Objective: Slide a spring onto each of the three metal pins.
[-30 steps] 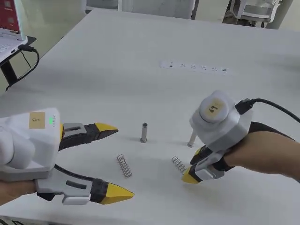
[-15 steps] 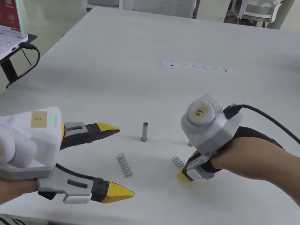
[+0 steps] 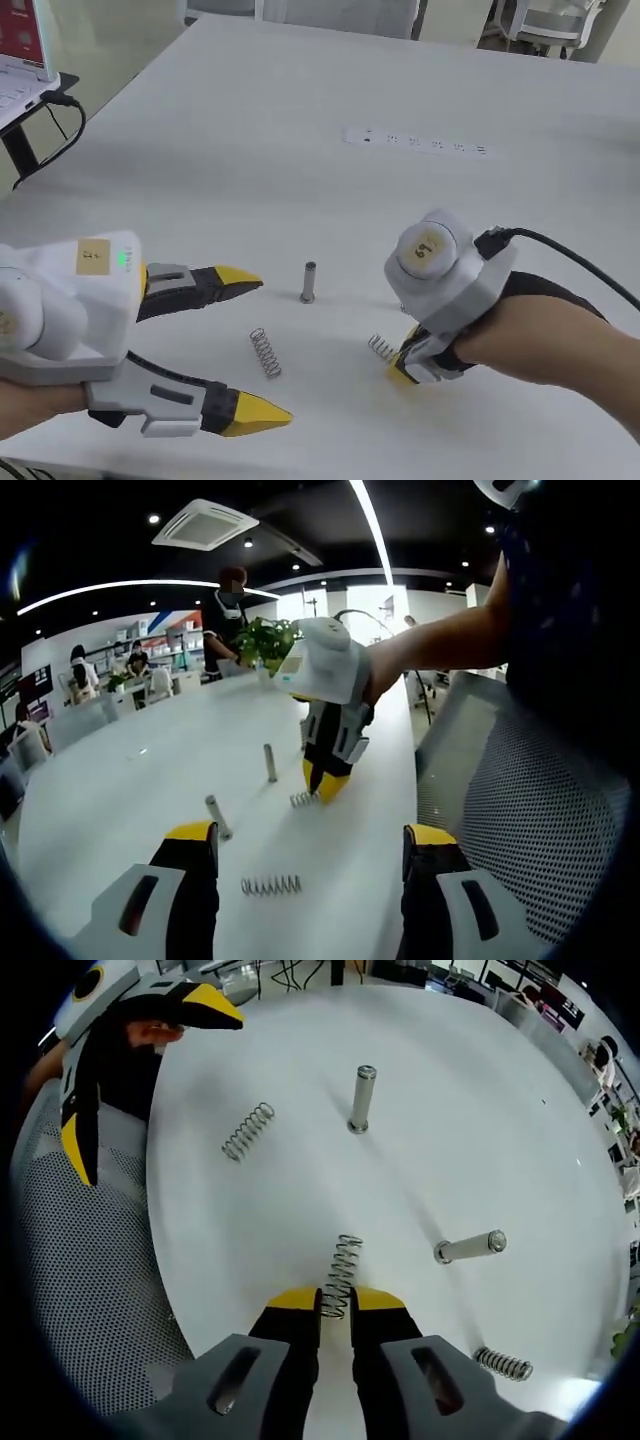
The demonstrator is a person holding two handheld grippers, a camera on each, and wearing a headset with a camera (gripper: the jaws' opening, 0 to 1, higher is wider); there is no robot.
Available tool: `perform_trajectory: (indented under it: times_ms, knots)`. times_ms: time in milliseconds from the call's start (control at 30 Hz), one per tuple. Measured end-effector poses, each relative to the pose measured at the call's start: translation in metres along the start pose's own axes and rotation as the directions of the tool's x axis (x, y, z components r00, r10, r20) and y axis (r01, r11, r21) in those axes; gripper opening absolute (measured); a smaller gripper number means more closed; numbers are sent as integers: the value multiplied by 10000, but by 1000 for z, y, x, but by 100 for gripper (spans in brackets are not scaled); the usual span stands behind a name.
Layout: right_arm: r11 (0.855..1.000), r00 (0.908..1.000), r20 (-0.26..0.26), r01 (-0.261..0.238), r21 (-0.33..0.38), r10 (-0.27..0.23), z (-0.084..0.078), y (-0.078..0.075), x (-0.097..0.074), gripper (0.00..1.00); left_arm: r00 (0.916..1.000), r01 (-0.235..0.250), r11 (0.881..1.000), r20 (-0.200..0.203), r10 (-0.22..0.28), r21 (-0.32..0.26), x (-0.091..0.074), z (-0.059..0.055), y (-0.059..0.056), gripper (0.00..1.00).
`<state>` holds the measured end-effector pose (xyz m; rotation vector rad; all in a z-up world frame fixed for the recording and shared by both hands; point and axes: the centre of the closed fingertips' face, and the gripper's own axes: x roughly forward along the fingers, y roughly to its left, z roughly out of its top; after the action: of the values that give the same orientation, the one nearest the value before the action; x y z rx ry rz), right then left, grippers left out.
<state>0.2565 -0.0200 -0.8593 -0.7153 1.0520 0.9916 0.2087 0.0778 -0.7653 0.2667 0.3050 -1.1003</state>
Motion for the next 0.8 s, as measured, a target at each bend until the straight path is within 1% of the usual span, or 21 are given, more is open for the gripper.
perform_trajectory:
  times_ms: [67,100,200,267,333,367,400,433,533,567,600,667,700,767,800]
  knots:
    - [9997,9997,206,-117,-226,121,3,2,-6,8,10000,67,10000,-42,-67,17,2,0,-1,70]
    - [9990,9994,238,-252,-359,261,4,4,-7,8,10000,84,10000,-46,-84,14,2,0,-1,70]
    - [9977,9989,320,-332,-584,351,7,7,-15,8,9999,142,9999,-58,-142,15,5,1,-1,69]
    - [9955,9982,346,-454,-836,485,9,11,-20,8,9998,190,9998,-50,-190,-10,7,1,-1,65]
    - [9941,9968,484,-598,-900,644,13,15,-26,8,9998,210,9998,-44,-210,-23,9,2,0,64]
    - [9916,9943,593,-825,-999,887,16,20,-30,8,9997,249,9997,20,-249,-41,10,4,-1,63]
    - [9899,9927,677,-923,-1071,999,19,23,-33,8,9996,272,9996,47,-272,-47,10,4,-1,62]
    - [9857,9899,801,-1058,-1314,1169,22,27,-37,8,9995,313,9995,69,-313,-67,11,5,-1,61]
    - [9814,9882,859,-1122,-1558,1266,27,33,-45,8,9993,353,9993,109,-352,-81,12,7,-1,60]
    - [9754,9868,917,-1144,-1884,1334,30,36,-48,8,9993,363,9993,117,-362,-79,12,7,-1,59]
    - [9731,9860,994,-1116,-2016,1337,32,37,-50,8,9991,398,9992,156,-397,-83,12,8,-1,58]
    - [9709,9846,1039,-1168,-2089,1408,35,41,-55,8,9988,442,9990,216,-440,-107,12,10,-2,56]
    - [9651,9798,1195,-1301,-2273,1602,39,45,-58,8,9986,461,9989,256,-458,-110,12,11,-2,54]
    - [9610,9756,1313,-1413,-2379,1760,44,50,-64,8,9983,492,9987,307,-488,-124,11,13,-2,52]
    - [9550,9727,1365,-1480,-2569,1875,47,53,-66,8,9981,515,9986,332,-510,-144,11,13,-3,51]
